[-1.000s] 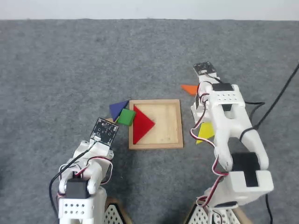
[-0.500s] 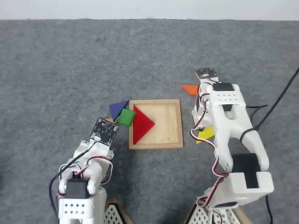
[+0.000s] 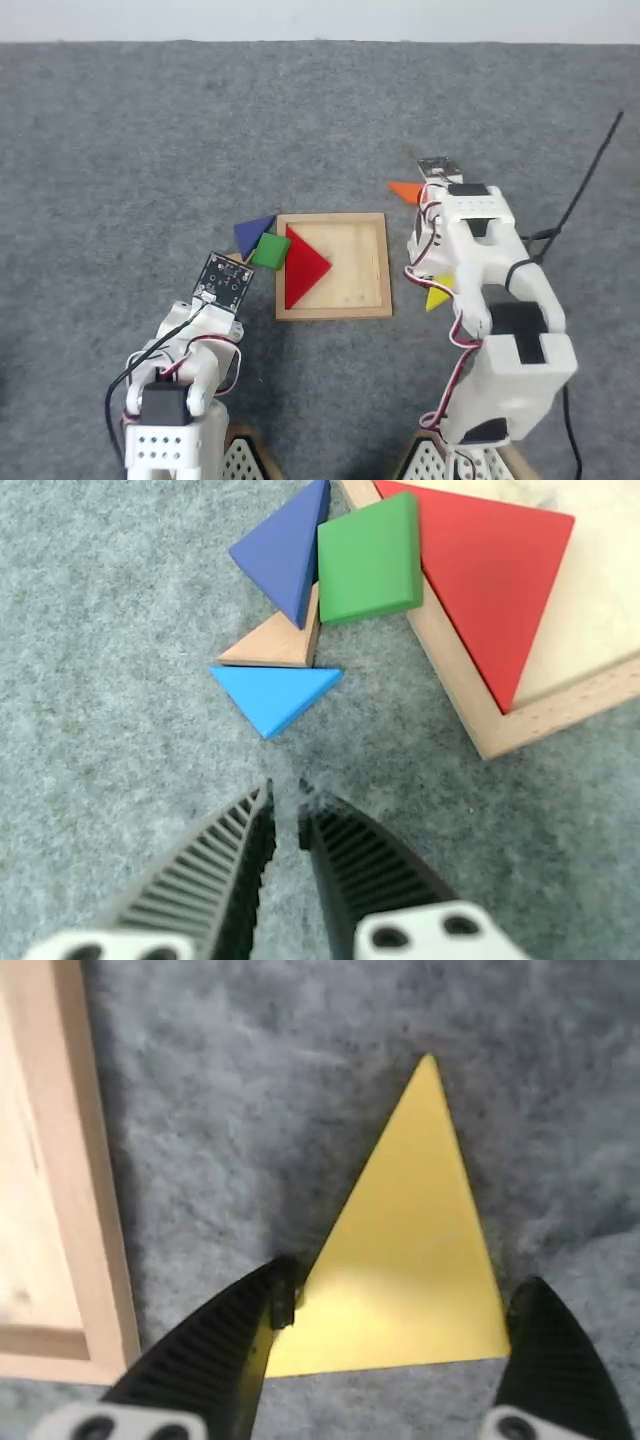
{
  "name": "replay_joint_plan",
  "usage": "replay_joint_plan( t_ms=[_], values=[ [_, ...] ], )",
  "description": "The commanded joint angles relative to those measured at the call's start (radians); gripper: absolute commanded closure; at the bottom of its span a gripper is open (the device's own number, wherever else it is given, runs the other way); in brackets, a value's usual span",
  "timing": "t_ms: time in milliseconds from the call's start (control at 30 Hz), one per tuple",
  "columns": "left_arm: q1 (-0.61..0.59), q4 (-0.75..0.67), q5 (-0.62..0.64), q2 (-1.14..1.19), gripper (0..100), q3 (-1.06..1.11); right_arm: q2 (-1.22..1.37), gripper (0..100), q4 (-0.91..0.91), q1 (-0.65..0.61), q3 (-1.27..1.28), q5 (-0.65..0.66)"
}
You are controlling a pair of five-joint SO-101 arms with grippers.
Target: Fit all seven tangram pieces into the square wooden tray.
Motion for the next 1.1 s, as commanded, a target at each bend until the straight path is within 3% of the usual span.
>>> replay_joint_plan(
  t_ms=[0, 100, 300, 633, 867, 1067],
  values=[
    [-0.005, 0.005, 0.003, -0.003, 96, -0.008, 0.007, 66.7, -0.01, 0.005, -0.049, -0.017],
    [-0.005, 0.005, 0.003, -0.003, 96, -0.008, 0.033, 68.1, -0.012, 0.012, -0.049, -0.018],
    [-0.005, 0.005, 0.003, -0.003, 96, -0.008, 0.019, 82.4, -0.013, 0.005, -0.051, -0.018],
    [-0.005, 0.005, 0.003, -0.003, 96, -0.008, -0.12, 83.8, 0.116, 0.001, -0.135, -0.084],
    [-0.005, 0.005, 0.003, -0.003, 96, -0.008, -0.133, 93.8, 0.182, -0.071, -0.215, -0.083],
    [-0.005, 0.005, 0.003, -0.003, 96, -0.008, -0.128, 92.6, 0.18, -0.122, -0.265, -0.15]
  ],
)
